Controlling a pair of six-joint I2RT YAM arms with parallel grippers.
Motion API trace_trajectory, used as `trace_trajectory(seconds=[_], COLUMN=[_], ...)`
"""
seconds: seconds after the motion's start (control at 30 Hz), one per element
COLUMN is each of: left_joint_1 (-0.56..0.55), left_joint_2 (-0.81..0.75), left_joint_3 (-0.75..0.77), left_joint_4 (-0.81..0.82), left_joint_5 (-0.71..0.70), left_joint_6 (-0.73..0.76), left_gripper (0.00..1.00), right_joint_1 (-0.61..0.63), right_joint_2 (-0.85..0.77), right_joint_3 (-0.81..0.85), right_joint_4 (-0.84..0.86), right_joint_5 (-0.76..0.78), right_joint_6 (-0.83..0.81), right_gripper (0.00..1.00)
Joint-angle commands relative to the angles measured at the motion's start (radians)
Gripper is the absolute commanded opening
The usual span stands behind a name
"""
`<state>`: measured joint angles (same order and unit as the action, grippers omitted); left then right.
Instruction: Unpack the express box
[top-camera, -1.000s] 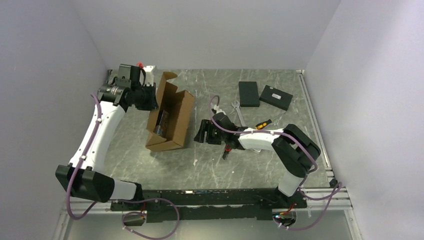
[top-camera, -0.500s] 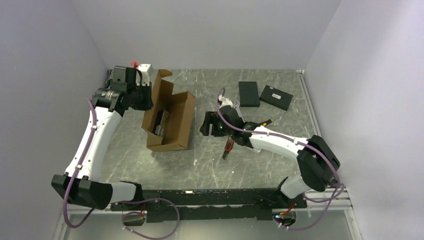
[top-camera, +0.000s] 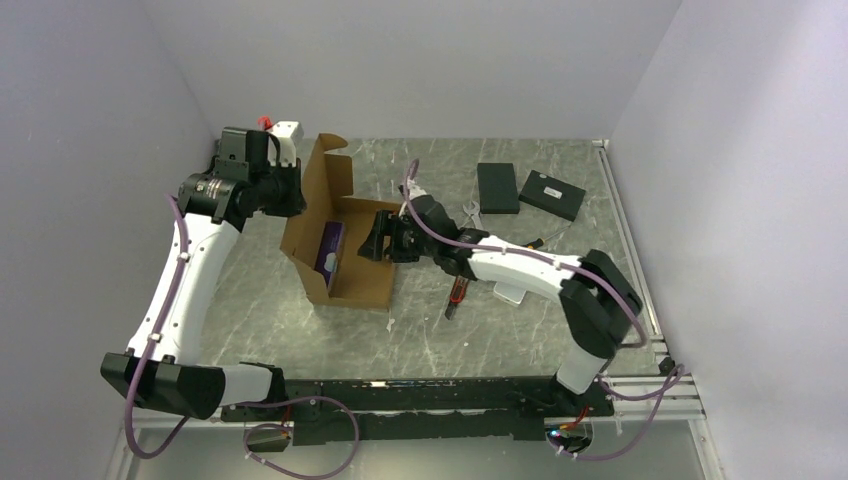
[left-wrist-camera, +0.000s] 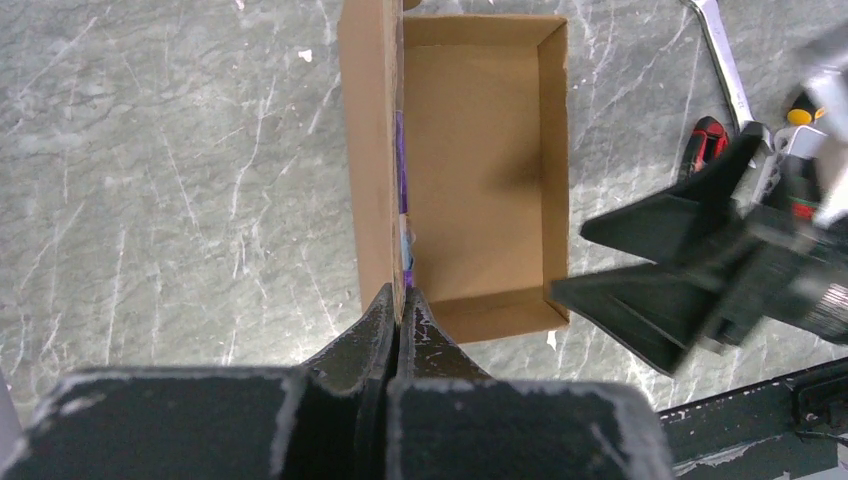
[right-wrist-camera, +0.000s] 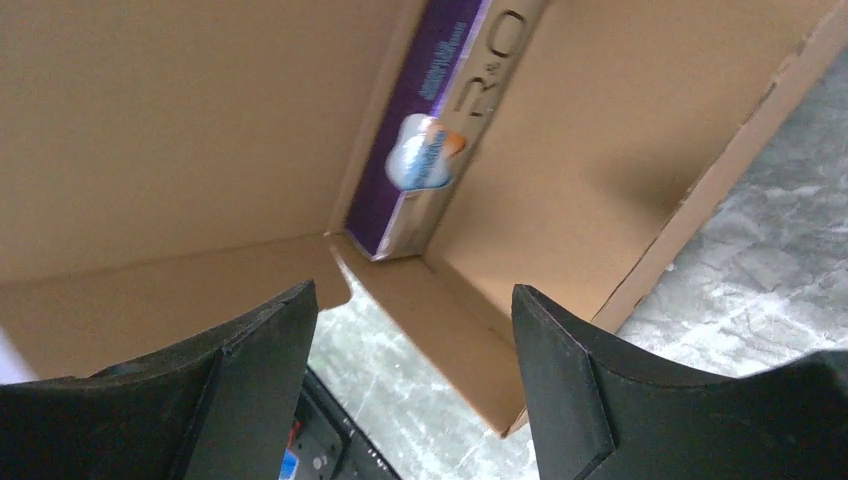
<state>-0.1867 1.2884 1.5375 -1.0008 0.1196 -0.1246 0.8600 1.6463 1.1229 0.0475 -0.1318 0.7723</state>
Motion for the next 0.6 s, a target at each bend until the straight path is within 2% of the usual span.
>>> trace_trajectory(seconds=[0.0, 0.2, 0.3, 0.47, 0.57], left_joint_1=[0.000, 0.000, 0.000, 0.000, 0.000], left_joint_2=[-0.043, -0.056, -0.057, -0.065, -0.069], left_joint_3=[0.007, -0.014, -0.025, -0.052, -0.066], left_joint_4=[0.050, 0.068, 0.070, 0.084, 0.091], left_joint_5=[0.048, 0.072, 0.054, 0.055, 0.055], left_joint_6=[-0.004, -0.021, -0.022, -0.035, -0.044], left_gripper=[0.00, 0.00, 0.00, 0.00, 0.00], right_joint_1=[0.001, 0.003, 0.023, 0.036, 0.048], right_joint_2=[0.093, 0.221, 0.299, 0.418, 0.479], right_joint_3=[0.117, 0.223, 0.312, 0.414, 0.466], right_joint_4=[-0.090, -0.075, -0.120, -0.144, -0.134], right_joint_5=[0.054, 0.067, 0.146, 0.203, 0.230], right_joint_6=[0.081, 0.148, 0.163, 0.282, 0.285], right_gripper=[0.76, 0.77, 0.77, 0.79, 0.79])
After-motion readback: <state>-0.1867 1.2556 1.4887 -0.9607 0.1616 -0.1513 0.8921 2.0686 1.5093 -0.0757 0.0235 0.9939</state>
